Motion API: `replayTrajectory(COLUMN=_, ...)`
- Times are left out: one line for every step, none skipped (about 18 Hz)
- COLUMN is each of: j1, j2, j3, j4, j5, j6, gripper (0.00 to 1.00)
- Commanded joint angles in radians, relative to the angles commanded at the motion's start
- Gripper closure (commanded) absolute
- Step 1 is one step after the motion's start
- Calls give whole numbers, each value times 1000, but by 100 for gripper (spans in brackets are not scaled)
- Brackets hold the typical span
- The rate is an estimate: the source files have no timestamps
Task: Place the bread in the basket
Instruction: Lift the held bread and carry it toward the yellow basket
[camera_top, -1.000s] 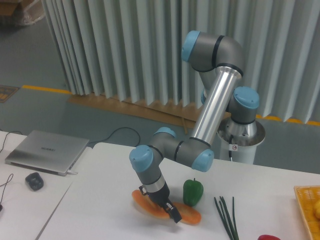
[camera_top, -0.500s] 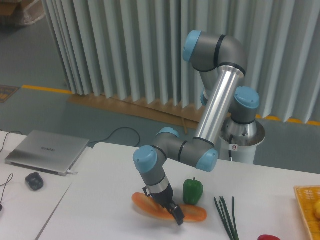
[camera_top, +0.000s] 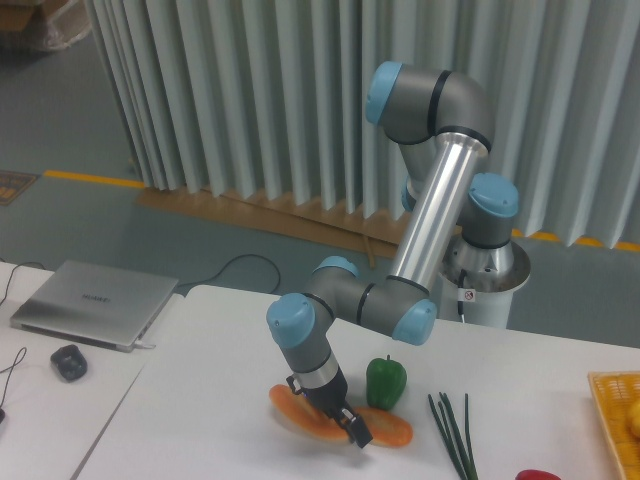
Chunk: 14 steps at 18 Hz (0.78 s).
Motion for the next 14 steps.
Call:
replayTrajectory(j1=5, j2=2, j3=-3, j4=-2, j5=0, j6=5, gripper=100)
replayTrajectory(j1=15, j2=6, j3=0, j4=0, j5=-2, j6=11, gripper=100)
replayTrajectory(j1=23, j2=15, j3=3, j4=0, j5=-2, j6=14, gripper=100)
replayTrajectory(j1=34, j2=23, j3=2, j4=0, j5=-3, j6=21, gripper=100)
replayTrajectory(j1=35, j2=23, j3=1, j4=0, j5=-3, j6=34, gripper=100)
replayTrajectory(j1=35, j2=22, j3=5, j4=2, j5=-5, j6=38, gripper=100)
replayTrajectory(j1=38, j2=23, j3=5, j4=0, j5=-5, j6=38, gripper=100)
replayTrajectory(j1=48, j2=26, j3=5, j4=0, j5=-5, j6=40, gripper=100)
replayTrajectory(j1=64, j2=43, j3=3, j4=0, j5=-6, j6=43, gripper=100)
replayTrajectory(j1=77, j2=64, j3=-8, j4=-2, j5=-8, j6=55, gripper=100)
replayTrajectory(j1=84, j2=77, j3=-18, j4=-2, j5=-9, j6=78, gripper=100)
replayTrajectory(j1=94, j2=89, j3=-31, j4=-2, j5=-9, j6=96, gripper=100)
replayTrajectory(j1=109, j2=100, j3=-35, j4=-2, j5=-9, j6=106, gripper=100)
replayTrajectory(j1=118, j2=107, j3=-40, j4=-2, j5=-9, j6=112, gripper=100)
